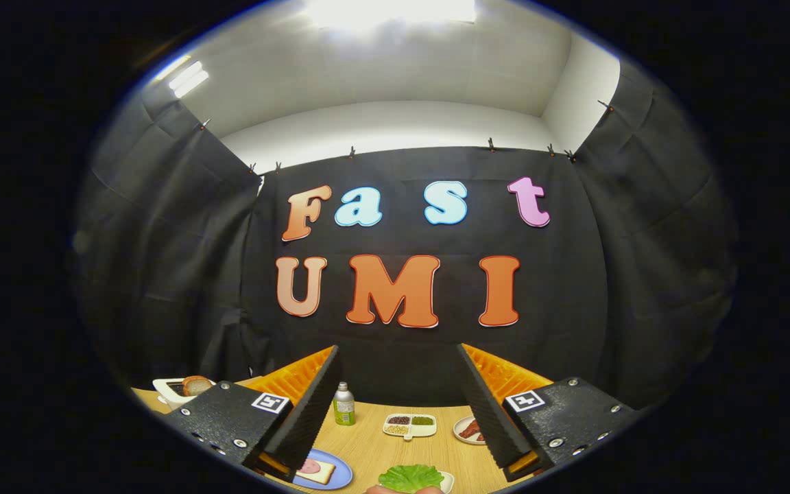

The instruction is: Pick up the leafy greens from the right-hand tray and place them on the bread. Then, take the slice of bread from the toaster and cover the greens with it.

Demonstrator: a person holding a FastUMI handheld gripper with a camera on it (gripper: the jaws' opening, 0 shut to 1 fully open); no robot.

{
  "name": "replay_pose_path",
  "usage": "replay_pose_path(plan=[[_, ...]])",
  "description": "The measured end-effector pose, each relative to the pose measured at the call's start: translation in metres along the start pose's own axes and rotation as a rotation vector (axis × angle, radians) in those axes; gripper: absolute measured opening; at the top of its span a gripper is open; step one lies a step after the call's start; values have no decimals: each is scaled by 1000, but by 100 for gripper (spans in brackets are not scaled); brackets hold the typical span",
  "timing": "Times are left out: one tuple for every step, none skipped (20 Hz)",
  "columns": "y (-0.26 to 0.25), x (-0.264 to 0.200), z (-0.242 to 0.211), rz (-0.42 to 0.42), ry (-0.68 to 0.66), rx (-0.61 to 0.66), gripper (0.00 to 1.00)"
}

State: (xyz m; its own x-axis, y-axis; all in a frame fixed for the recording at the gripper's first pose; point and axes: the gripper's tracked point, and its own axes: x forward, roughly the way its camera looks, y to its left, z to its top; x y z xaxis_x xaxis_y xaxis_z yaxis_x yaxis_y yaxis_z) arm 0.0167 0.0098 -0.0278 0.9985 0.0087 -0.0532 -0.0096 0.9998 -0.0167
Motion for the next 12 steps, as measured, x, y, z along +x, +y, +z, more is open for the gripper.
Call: replay_pose_path(plan=[[2, 1, -4, 8, 8, -1, 99], [4, 2, -10, 15, 19, -2, 99], [5, 3, -17, 22, 33, -3, 99], [6, 4, -24, 28, 47, -8, 99], [5, 5, -31, 30, 64, -16, 99], [5, 6, -37, 35, 77, -24, 99], [5, 7, -42, 39, 90, -31, 99], [4, 7, -47, 44, 101, -39, 99], [4, 6, -53, 50, 112, -48, 99], [3, 4, -60, 55, 127, -58, 99], [2, 3, -68, 63, 146, -69, 99], [3, 2, -79, 74, 166, -79, 99]])
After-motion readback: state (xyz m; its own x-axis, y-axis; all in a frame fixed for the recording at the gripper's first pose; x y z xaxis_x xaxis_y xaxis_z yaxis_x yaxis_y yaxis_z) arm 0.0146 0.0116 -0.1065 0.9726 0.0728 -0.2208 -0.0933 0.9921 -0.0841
